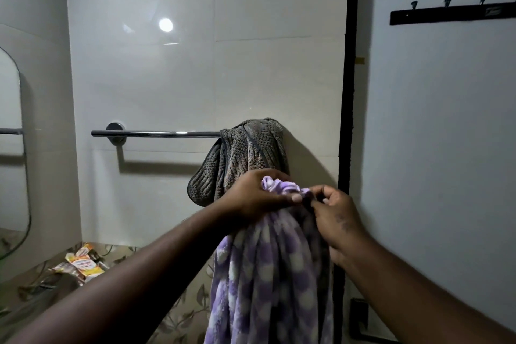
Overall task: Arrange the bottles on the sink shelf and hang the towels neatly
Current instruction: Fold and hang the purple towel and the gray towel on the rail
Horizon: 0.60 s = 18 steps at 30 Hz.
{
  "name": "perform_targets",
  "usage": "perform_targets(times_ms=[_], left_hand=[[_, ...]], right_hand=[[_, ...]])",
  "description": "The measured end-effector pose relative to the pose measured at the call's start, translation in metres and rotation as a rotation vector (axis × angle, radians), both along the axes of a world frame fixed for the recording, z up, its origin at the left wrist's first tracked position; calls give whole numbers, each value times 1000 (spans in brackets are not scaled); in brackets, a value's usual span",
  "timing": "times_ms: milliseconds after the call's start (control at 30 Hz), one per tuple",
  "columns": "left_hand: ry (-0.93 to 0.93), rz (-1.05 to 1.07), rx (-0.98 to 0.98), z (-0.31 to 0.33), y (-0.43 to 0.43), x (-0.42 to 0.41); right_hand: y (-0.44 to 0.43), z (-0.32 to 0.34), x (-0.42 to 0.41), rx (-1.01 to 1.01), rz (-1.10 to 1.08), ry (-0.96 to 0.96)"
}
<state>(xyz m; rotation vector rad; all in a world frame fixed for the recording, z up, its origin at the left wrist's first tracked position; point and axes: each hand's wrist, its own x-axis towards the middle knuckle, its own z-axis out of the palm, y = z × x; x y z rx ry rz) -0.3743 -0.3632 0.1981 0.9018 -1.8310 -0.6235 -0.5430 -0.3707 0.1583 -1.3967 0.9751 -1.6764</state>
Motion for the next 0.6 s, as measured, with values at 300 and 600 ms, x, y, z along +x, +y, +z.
perform_targets(times_ms=[300, 600], left_hand=[[53, 286, -93, 21, 2, 22], [-15, -91, 39, 12, 12, 2]], right_hand=[[3, 17, -23, -1, 231, 430], [12, 47, 10, -146, 165, 120]])
